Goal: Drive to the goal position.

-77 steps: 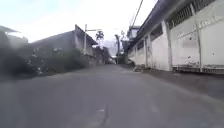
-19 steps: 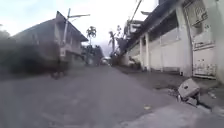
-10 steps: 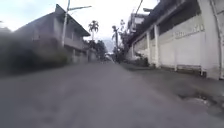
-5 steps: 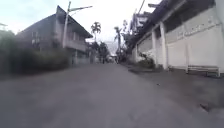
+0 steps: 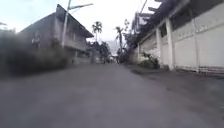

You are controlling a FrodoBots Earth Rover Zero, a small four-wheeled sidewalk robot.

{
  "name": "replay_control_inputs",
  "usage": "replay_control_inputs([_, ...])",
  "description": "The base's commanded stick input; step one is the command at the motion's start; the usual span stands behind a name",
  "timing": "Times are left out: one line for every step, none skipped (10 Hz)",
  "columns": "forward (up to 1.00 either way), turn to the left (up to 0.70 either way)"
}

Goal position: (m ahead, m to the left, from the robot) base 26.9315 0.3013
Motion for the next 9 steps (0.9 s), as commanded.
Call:
replay_control_inputs([1.0,-0.11])
replay_control_inputs([1.0,0.0])
replay_control_inputs([1.0,0.0])
replay_control_inputs([1.0,0.0])
replay_control_inputs([1.0,0.0])
replay_control_inputs([1.0,0.0])
replay_control_inputs([1.0,0.0])
replay_control_inputs([1.0,0.0])
replay_control_inputs([1.0,0.0])
